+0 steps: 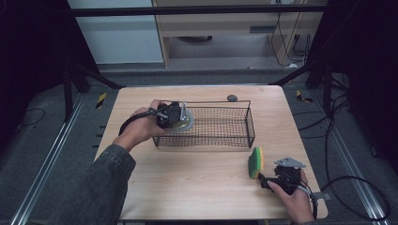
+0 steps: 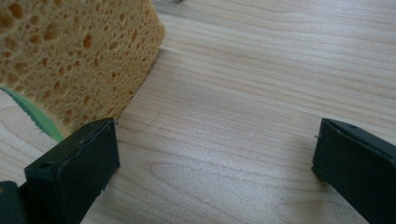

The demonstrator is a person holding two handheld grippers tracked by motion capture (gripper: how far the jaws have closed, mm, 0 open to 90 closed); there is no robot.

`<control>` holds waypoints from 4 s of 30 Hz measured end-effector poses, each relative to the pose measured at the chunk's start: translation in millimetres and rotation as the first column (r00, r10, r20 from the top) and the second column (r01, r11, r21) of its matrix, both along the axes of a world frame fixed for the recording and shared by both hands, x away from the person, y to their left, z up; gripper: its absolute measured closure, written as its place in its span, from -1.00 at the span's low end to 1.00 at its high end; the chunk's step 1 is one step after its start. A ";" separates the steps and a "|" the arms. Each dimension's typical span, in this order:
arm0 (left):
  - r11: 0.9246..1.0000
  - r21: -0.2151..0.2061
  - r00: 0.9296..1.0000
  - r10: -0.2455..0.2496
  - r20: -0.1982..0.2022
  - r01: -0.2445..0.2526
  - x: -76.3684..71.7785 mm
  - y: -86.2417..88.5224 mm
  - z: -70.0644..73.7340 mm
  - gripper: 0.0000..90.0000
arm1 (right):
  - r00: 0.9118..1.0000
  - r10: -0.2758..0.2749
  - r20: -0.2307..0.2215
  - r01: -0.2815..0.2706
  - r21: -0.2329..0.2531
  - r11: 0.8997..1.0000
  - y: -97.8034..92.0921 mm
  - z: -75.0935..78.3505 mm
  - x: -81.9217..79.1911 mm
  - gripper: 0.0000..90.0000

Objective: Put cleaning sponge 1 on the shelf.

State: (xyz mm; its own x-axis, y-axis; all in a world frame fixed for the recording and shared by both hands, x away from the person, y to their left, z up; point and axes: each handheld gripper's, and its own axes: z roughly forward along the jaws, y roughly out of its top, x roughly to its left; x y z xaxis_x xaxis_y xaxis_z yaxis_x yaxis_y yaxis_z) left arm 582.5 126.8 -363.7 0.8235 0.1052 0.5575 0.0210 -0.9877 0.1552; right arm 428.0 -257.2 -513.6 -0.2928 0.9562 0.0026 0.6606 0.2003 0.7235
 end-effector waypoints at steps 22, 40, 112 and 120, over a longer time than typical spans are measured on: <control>1.000 0.006 0.998 -0.003 -0.057 0.003 6.8 2.6 -16.7 0.58 | 1.000 0.003 0.000 -0.003 -0.001 1.000 -0.2 0.0 0.0 -0.99; 1.000 0.016 0.995 0.011 -0.097 -0.009 10.7 6.3 -24.5 0.58 | 1.000 0.006 0.002 -0.006 -0.005 1.000 -0.5 -0.1 -0.3 -0.98; 0.991 -0.117 0.993 0.050 -0.106 -0.062 6.7 10.5 -7.2 0.29 | 1.000 0.010 0.004 -0.010 -0.012 1.000 -0.6 -0.3 -1.0 -0.98; 0.977 -0.181 0.994 0.103 -0.041 -0.109 -6.9 10.2 1.1 -0.30 | 1.000 0.007 0.001 -0.007 -0.006 1.000 -0.2 -0.1 -1.3 -0.98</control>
State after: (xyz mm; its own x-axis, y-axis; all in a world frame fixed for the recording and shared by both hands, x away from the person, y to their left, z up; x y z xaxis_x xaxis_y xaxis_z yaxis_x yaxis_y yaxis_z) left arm 575.6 137.0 -362.6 0.8188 0.2906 0.4950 0.1318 -0.9345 0.3306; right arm 426.7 -257.4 -513.7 -0.2991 0.9542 -0.0039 0.6583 0.2093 0.7231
